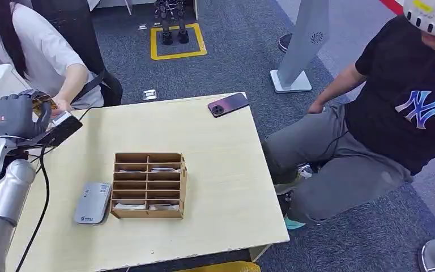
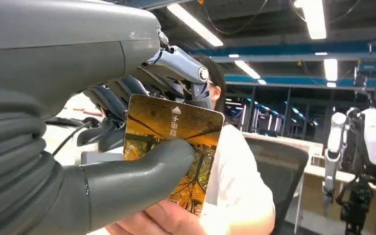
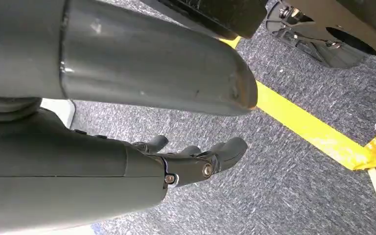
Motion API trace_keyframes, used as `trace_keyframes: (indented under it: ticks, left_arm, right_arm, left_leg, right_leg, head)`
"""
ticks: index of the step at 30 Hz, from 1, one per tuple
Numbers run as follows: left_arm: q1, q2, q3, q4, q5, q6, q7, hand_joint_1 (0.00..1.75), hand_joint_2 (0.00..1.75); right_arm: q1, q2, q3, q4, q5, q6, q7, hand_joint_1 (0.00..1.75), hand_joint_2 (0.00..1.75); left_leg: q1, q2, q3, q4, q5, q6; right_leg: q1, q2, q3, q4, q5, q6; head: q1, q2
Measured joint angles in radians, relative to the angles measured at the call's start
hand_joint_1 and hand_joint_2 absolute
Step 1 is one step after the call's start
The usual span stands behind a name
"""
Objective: Pass the card to the sensor for recognition and then transmit it.
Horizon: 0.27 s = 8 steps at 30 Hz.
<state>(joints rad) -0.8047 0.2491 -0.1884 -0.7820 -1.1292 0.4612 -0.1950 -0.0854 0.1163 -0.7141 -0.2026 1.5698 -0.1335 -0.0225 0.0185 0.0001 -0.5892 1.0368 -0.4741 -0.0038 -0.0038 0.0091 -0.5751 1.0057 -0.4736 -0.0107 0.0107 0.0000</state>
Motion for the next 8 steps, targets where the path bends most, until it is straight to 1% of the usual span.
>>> trace_keyframes:
  ticks: [3,6,7,8]
  left_arm:
    - [0.0,0.0,0.0,0.011,0.001,0.003,-0.004,0.0,1.75]
    - [0.0,0.002,0.0,0.027,0.006,0.02,-0.019,0.0,1.75]
    - [0.006,0.006,0.0,0.029,0.016,0.028,-0.025,0.0,1.75]
    - [0.03,0.02,0.004,0.023,0.043,0.05,-0.045,0.0,1.75]
  right_arm:
    - [0.0,0.0,0.0,0.0,0.0,0.0,-0.002,0.0,0.0]
    - [0.0,0.0,0.0,0.0,-0.001,-0.002,-0.005,0.0,0.0]
    - [0.0,0.0,0.0,0.0,-0.002,-0.003,-0.005,0.0,0.0]
    - [0.0,0.0,0.0,0.0,-0.008,-0.005,-0.003,0.0,0.0]
  left_leg:
    - [0.0,0.0,0.0,0.0,0.0,0.0]
    - [0.0,0.0,-0.001,0.0,0.0,0.0]
    - [0.0,-0.001,-0.002,-0.001,0.0,0.0]
    - [0.0,0.0,0.0,-0.001,-0.001,0.0]
  right_leg:
    - [0.0,0.0,0.0,0.0,0.0,0.0]
    - [0.0,0.0,0.001,0.0,0.0,0.0]
    - [0.0,-0.001,0.001,0.001,0.0,0.0]
    - [0.0,0.0,0.002,0.001,0.0,0.0]
  head:
    - [0.0,0.0]
    - [0.0,0.0]
    - [0.001,0.0]
    - [0.001,0.0]
